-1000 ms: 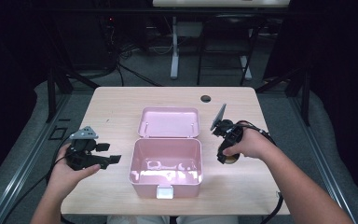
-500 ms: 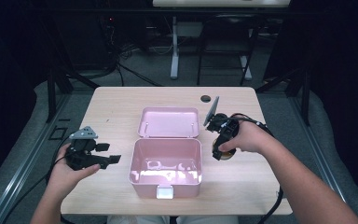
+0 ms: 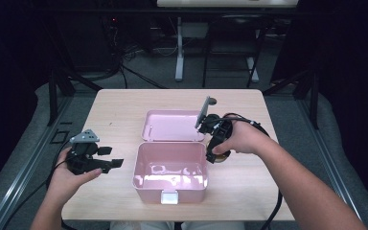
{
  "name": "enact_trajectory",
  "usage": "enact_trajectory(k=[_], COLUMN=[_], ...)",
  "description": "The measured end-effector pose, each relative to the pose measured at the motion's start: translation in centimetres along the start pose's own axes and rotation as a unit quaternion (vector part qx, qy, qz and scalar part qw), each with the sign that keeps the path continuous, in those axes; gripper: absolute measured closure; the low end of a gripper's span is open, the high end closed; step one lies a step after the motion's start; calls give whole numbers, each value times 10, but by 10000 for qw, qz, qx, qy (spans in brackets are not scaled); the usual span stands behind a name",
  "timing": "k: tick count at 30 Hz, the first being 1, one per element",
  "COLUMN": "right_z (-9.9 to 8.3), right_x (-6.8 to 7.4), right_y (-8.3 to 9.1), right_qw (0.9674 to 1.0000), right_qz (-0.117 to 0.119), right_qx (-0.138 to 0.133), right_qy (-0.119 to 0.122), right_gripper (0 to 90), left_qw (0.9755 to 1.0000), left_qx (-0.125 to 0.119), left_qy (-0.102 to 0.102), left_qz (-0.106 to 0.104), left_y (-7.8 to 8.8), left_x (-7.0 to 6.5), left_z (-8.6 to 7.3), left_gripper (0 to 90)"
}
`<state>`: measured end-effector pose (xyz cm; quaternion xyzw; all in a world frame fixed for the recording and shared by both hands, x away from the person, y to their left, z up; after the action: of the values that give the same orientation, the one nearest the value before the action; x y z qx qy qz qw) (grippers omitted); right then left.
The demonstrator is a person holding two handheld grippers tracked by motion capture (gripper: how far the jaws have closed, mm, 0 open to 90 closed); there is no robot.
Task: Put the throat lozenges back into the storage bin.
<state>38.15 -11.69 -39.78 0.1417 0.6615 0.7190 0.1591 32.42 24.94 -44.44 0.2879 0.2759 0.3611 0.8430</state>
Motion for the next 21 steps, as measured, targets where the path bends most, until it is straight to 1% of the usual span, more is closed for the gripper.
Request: enact_trajectory(k=[2,4,8,11,14,21], right_z=[5,6,12,15,20,30], right_x=[2,3,6,8,12,19], right_y=[0,0,1,1,-1,-5], right_qw=[10000,10000,9998,9998,9995,9990], right_qz=[-1,15,-21,7,1,-21], right_qx=[4,1,-22,-37,-15,1], right_qy=[95,87,180,197,301,458], right_gripper=[201,202,202,202,202,202], left_qw=[10000,10000,10000,10000,10000,10000], left_qx=[-3,25,35,10,10,9], left_qy=[9,2,-3,6,6,5], left_qz=[-7,-7,-12,-9,0,-7], left_y=[-1,-1,-1,-1,0,0], left_x=[0,0,0,1,1,1], left_z=[0,0,0,0,0,0], left_gripper=[314,314,314,314,314,314])
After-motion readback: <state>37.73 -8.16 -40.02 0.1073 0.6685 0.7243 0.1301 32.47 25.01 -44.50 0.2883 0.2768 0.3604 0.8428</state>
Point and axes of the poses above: each handheld gripper's, and its own axes: y roughly backward along the jaws, z roughly out of its top, x roughly to its left, the point moved 1 cm from there along -y, roughly forward along the jaws, and after that the axes turned 10 degrees about y, right-handed, at the moved point
